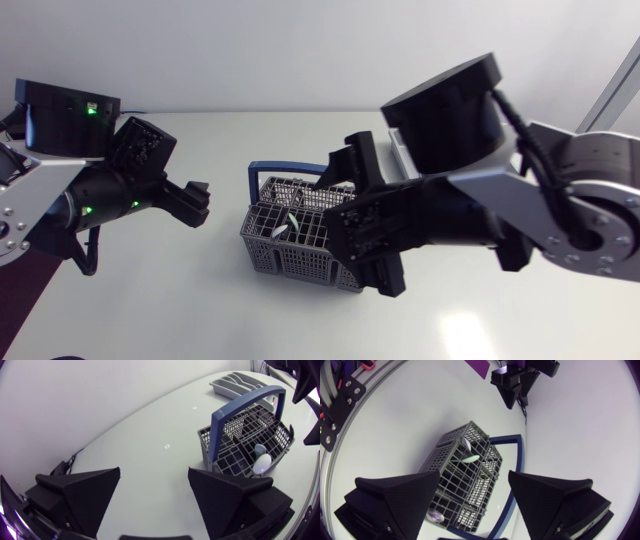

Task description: Unload the cutlery basket into the drawer organizer.

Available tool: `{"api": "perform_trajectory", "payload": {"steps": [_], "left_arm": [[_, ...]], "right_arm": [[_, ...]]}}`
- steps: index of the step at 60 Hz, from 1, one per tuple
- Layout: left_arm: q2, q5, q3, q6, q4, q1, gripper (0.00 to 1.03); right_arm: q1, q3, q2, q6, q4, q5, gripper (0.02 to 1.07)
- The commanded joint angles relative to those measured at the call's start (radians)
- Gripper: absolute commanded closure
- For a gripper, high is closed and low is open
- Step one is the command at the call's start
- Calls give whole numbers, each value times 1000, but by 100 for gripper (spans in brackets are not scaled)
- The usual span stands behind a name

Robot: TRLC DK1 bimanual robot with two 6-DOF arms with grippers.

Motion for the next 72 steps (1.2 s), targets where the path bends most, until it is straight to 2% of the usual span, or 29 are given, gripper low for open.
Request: {"api": "perform_trajectory", "payload": {"steps": [1, 7, 17, 26, 38, 49, 62, 72], "left_arm": [[-10, 37, -32, -22, 22, 37, 5], [-10, 127, -32, -33, 25, 83, 5], [-3, 301, -25, -25, 10, 117, 5], [25, 396, -23, 4, 4, 123, 5], [71, 450, -11, 29, 6, 143, 5], [88, 468, -6, 46, 7, 152, 5], [96, 474, -6, 58, 9, 165, 5], [99, 496, -6, 66, 9, 180, 5]], "right_arm": [[36, 33, 61, 2, 26, 19, 15], [56, 44, 124, -33, 71, 48, 17], [66, 70, 208, -76, 109, 62, 28], [71, 81, 262, -116, 143, 76, 39], [100, 85, 305, -167, 181, 106, 61], [106, 99, 333, -194, 211, 119, 67], [106, 110, 357, -221, 215, 122, 90], [106, 113, 371, -236, 224, 129, 91]]}}
